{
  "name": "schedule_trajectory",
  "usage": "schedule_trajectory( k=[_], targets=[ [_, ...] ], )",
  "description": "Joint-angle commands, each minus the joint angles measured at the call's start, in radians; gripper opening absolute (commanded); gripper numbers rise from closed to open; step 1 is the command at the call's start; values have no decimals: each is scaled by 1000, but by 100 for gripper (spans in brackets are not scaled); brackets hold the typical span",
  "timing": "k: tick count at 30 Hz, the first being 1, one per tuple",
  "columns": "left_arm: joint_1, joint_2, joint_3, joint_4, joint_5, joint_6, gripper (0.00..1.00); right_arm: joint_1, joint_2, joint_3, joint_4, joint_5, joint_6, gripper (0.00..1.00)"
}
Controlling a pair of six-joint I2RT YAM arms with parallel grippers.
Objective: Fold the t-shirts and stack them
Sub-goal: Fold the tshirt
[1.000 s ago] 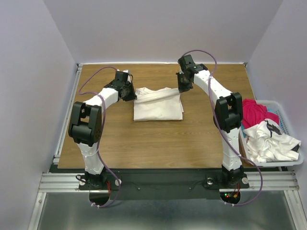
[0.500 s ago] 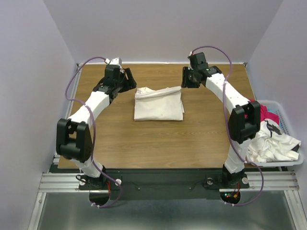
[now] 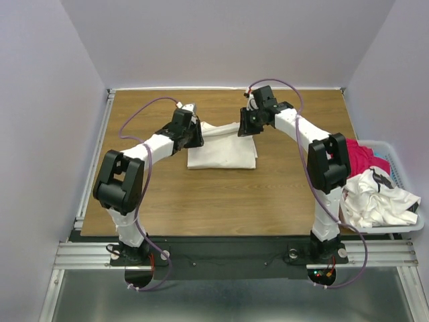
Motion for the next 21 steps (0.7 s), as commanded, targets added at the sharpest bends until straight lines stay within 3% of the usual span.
schedule_trajectory(
  k=[1, 8, 14, 18, 21],
  targets=[
    [-10, 51, 73, 13, -21, 57, 45, 2, 51, 78, 41, -55, -27, 32],
    [13, 214, 287, 9, -111, 73, 45, -18, 215, 231, 41, 12, -14, 30],
    [58, 373, 473, 15, -104, 24, 46, -82, 315, 390, 75, 92, 144, 31],
    [73, 415, 535, 18, -23, 4, 56, -101, 300, 404, 159, -3, 215, 31],
    [73, 349, 449, 90, 27, 3, 62, -101, 264, 332, 289, -141, 227, 31]
  ],
)
